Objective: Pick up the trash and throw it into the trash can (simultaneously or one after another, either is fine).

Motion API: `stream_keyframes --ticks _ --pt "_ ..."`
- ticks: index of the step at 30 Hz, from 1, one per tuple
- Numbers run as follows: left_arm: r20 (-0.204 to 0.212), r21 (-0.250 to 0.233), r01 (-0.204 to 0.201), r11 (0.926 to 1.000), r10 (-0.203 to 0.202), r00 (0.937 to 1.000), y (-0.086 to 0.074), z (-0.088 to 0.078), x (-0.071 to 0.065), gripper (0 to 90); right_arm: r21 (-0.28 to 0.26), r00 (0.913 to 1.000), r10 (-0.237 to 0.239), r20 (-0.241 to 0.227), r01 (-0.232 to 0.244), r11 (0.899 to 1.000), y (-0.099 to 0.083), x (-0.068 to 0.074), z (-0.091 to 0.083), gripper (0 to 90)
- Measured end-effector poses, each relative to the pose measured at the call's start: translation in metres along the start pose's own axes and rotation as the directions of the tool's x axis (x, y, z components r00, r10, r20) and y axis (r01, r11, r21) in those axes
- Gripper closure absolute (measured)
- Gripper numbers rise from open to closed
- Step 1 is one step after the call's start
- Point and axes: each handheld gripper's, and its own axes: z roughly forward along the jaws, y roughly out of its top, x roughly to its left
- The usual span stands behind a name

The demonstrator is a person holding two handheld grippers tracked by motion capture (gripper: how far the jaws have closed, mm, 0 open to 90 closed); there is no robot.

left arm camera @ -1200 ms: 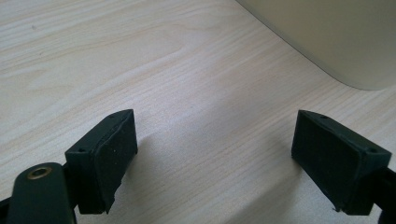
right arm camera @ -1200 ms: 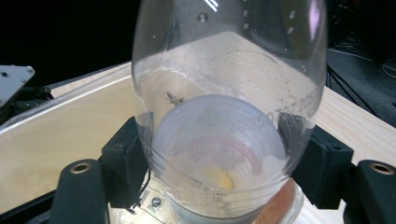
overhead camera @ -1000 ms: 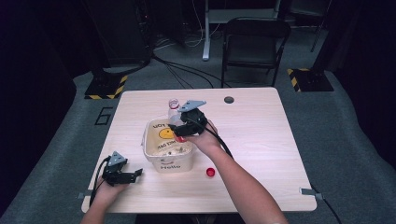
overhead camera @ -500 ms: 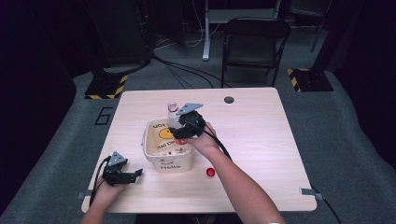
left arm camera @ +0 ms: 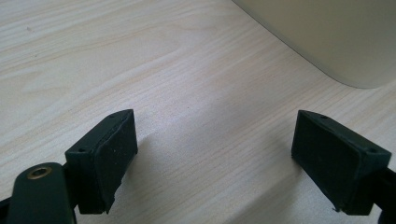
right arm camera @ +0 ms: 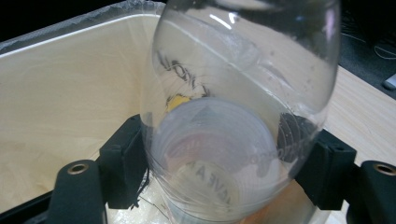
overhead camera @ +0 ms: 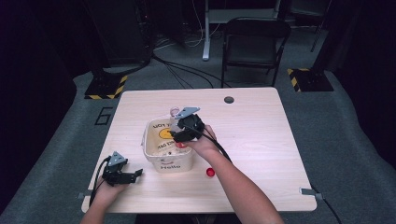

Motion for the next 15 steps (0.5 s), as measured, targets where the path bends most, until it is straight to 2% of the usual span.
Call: stream_keyframes --ticks 8,15 --pt "0.0 0.001 -0.002 1.0 0.002 1.0 0.0 0.0 0.0001 13.9 0.001 0.9997 0.019 -0.012 -0.019 1.0 -0.0003 -0.0009 -0.0006 26.6" --pt "0.001 -0.004 -0.001 1.0 0.001 1.0 -0.0002 0.0003 -0.0001 14.0 0.004 0.9994 0.03 -0.015 -0.03 1.0 0.001 -0.0002 -0.0015 22.9"
